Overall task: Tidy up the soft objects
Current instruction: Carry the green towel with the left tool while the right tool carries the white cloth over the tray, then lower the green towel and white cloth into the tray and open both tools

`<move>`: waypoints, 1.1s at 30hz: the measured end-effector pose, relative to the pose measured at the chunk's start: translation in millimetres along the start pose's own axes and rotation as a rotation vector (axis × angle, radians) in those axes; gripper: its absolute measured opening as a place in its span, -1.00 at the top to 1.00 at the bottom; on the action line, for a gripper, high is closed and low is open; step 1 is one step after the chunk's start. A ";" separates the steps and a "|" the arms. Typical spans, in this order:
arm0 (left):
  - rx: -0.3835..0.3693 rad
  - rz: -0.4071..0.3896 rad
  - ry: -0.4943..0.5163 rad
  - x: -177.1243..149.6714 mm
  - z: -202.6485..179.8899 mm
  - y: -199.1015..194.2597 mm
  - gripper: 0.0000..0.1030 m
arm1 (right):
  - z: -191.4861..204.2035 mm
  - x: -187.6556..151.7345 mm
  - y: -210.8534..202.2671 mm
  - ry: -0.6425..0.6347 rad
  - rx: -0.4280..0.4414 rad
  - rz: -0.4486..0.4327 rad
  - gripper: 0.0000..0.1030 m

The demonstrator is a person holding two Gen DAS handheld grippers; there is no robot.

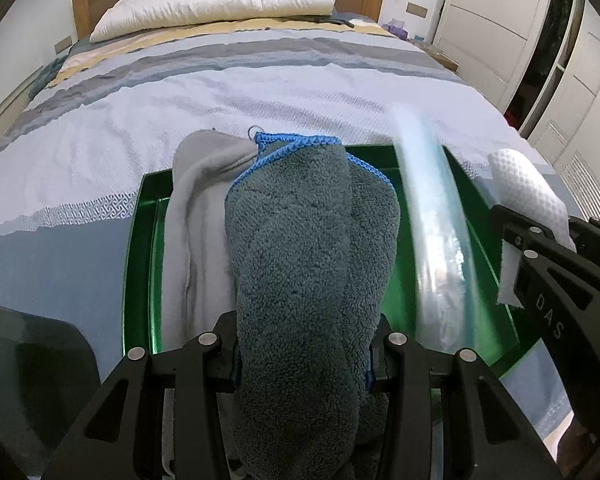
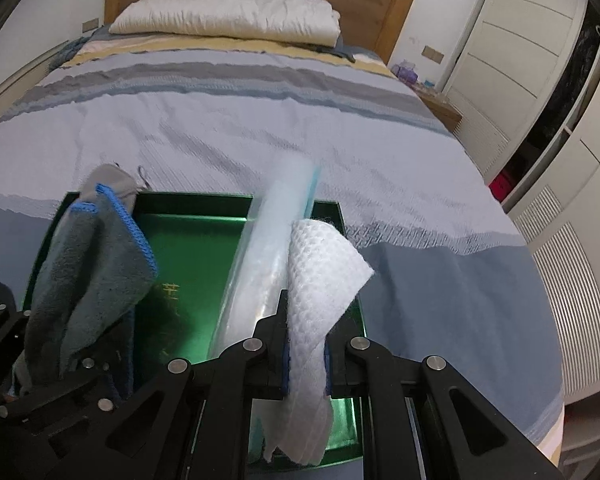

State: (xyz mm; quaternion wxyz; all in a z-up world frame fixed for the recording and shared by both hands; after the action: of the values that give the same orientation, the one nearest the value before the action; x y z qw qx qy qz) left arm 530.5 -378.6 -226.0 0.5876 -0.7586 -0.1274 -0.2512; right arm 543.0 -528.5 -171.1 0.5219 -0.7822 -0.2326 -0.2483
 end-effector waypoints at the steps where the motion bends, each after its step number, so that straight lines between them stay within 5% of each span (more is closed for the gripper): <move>1: 0.001 0.002 0.002 -0.7 -0.1 1.1 0.29 | 0.8 0.1 4.6 0.000 -0.001 0.006 0.79; 33: 0.011 0.030 0.033 -3.3 -3.3 17.4 0.29 | 12.1 -5.9 33.2 -0.005 -0.007 0.056 0.77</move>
State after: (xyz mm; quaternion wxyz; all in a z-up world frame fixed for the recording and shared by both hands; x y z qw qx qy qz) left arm 535.5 -386.2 -241.5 0.5977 -0.7528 -0.1077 -0.2539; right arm 560.9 -529.4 -202.1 0.5253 -0.7909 -0.2109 -0.2326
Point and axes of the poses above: each gripper's, at about its wrist camera, not at the fingertips, and y roughly the way its jaws point, z to its left, x to its top, the point moved 5 cm from there along y, roughly the way its jaws point, and after that the axes turned 7 degrees about -x, right-handed, at the moved point
